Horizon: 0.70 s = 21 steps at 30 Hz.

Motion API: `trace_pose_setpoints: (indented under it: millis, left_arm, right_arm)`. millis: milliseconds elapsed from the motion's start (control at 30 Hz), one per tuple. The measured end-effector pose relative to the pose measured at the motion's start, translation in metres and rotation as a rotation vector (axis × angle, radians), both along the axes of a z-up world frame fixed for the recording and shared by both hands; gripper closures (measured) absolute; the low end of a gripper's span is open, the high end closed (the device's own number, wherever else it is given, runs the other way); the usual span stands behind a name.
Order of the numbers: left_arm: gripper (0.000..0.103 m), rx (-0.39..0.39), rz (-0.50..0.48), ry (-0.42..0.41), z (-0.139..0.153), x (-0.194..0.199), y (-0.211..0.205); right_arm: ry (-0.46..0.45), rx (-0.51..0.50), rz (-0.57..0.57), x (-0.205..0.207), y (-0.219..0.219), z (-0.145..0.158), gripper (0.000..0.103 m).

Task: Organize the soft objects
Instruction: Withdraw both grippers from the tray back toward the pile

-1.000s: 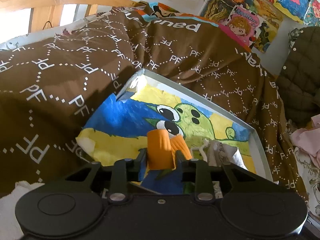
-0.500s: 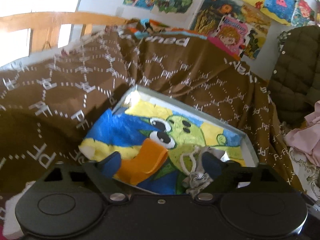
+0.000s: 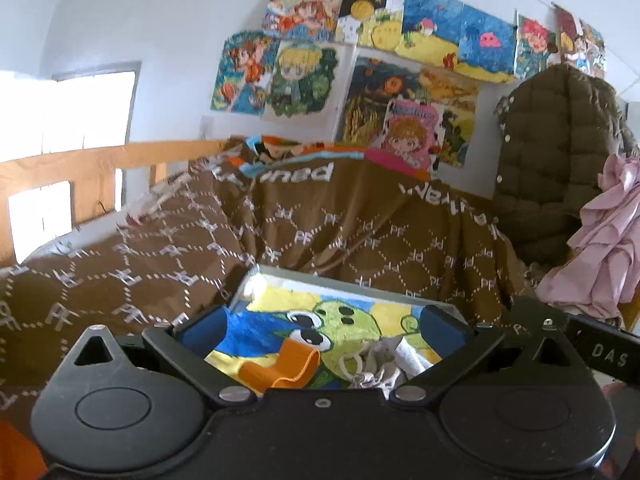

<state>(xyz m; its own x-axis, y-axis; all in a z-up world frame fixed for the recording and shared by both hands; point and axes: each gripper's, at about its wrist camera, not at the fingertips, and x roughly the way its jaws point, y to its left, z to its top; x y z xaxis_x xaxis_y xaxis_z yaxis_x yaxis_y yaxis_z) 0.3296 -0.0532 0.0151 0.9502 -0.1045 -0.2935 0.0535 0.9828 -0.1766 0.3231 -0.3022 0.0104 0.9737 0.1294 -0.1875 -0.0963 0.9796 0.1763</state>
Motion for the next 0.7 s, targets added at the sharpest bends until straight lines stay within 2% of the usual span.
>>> trace_pose_setpoints:
  millis: [200,467,700]
  left_arm:
    - [0.001,-0.042,0.028,-0.047,0.018,-0.036,0.014]
    - [0.001,0.014,0.061,-0.096,0.044,-0.085,0.029]
    - [0.001,0.039,0.089,-0.143,0.057,-0.131,0.048]
  right_arm:
    - [-0.095,-0.017,-0.045,-0.033,0.004,0.015,0.000]
    - [-0.188,-0.042,-0.049,-0.084,0.023,0.023,0.000]
    - [-0.210,-0.023,-0.044,-0.141,0.039,0.017,0.000]
